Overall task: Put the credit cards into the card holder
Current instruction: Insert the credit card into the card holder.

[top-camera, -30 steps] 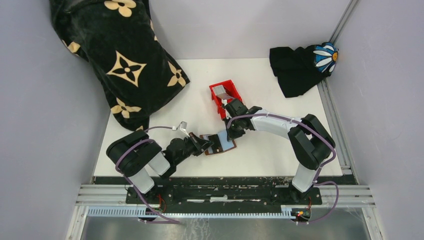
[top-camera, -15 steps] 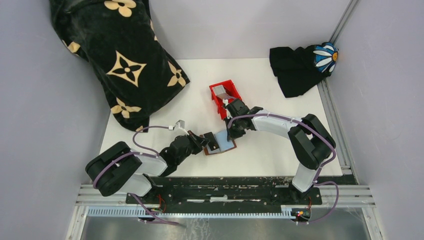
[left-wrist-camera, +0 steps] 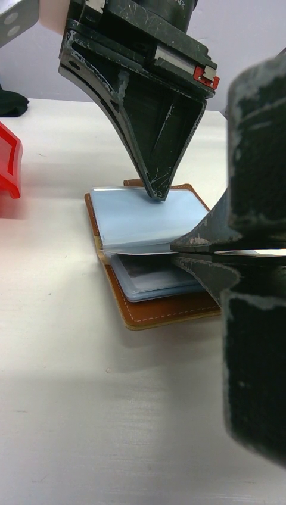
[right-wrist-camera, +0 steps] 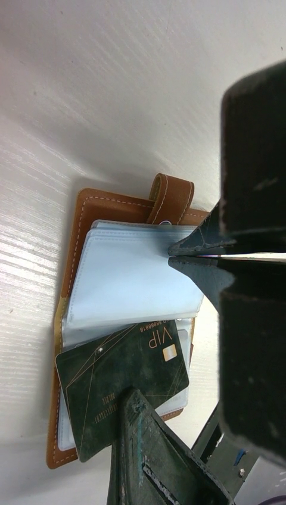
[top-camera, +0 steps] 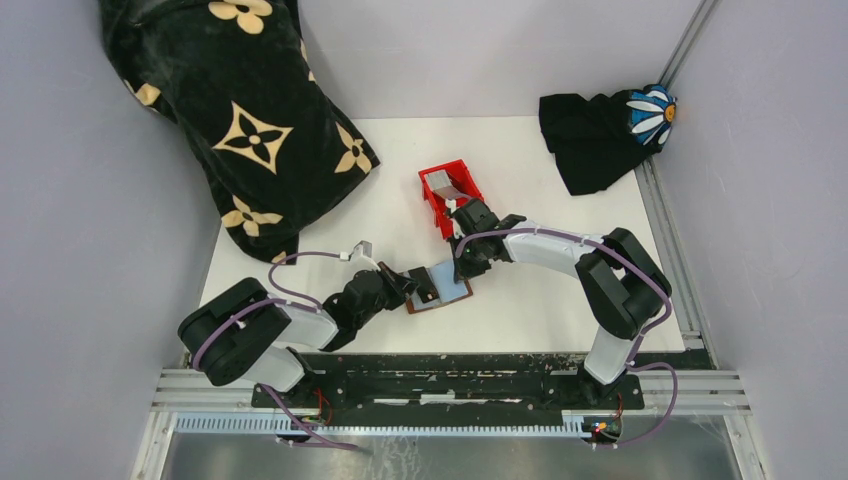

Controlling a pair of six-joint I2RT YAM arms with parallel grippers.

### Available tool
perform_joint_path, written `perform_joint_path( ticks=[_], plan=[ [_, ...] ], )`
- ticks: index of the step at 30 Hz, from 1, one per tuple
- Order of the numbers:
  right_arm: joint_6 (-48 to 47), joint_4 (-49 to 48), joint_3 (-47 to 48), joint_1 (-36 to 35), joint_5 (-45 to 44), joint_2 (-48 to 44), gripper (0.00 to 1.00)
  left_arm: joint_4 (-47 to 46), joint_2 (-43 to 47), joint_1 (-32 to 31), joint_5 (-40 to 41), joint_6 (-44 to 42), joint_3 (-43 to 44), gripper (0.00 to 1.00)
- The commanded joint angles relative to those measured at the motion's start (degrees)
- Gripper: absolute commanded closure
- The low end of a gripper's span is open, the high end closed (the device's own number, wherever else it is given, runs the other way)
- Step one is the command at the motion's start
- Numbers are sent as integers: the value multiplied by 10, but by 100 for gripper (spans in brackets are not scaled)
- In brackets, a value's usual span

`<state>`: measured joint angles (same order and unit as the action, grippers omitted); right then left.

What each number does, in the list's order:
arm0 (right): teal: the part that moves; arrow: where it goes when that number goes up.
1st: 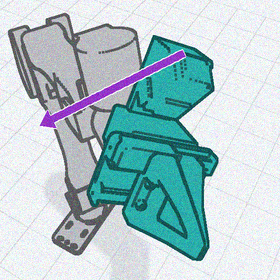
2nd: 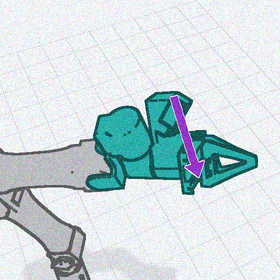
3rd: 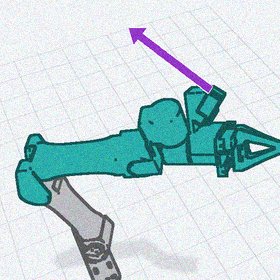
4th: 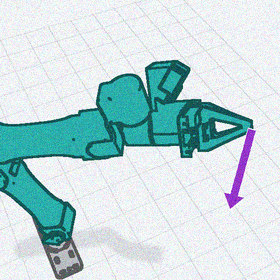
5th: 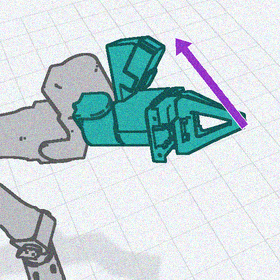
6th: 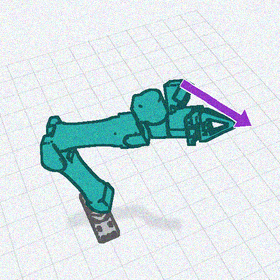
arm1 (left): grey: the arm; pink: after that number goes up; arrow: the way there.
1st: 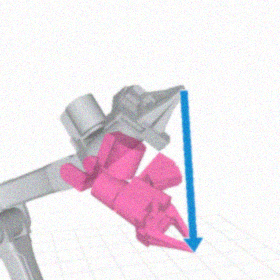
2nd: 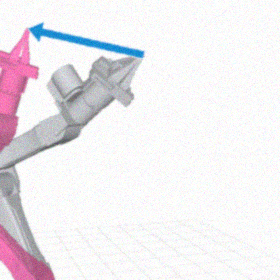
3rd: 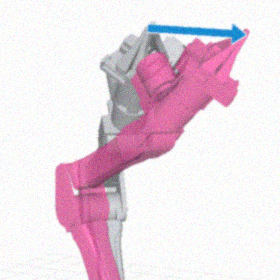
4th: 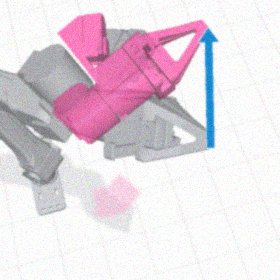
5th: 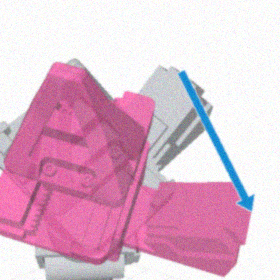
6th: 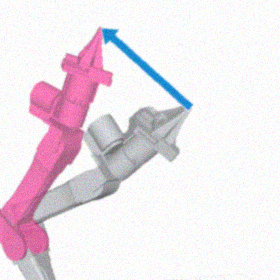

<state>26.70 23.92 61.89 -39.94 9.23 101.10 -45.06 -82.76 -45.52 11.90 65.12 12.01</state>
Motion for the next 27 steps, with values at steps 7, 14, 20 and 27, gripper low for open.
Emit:
perform_joint_path(
  ticks=[7,14,20,27],
  plan=[
    [-2,-13,-9,13,8,-20,99,26,31,-3,1,1,6,97],
    [-2,-14,-9,14,10,-16,99,32,43,-2,-15,3,14,97],
    [-4,-13,-10,15,10,-14,99,17,38,1,-28,17,13,97],
    [-6,-13,-13,18,11,-13,99,9,46,8,-44,29,14,97]
  ],
)
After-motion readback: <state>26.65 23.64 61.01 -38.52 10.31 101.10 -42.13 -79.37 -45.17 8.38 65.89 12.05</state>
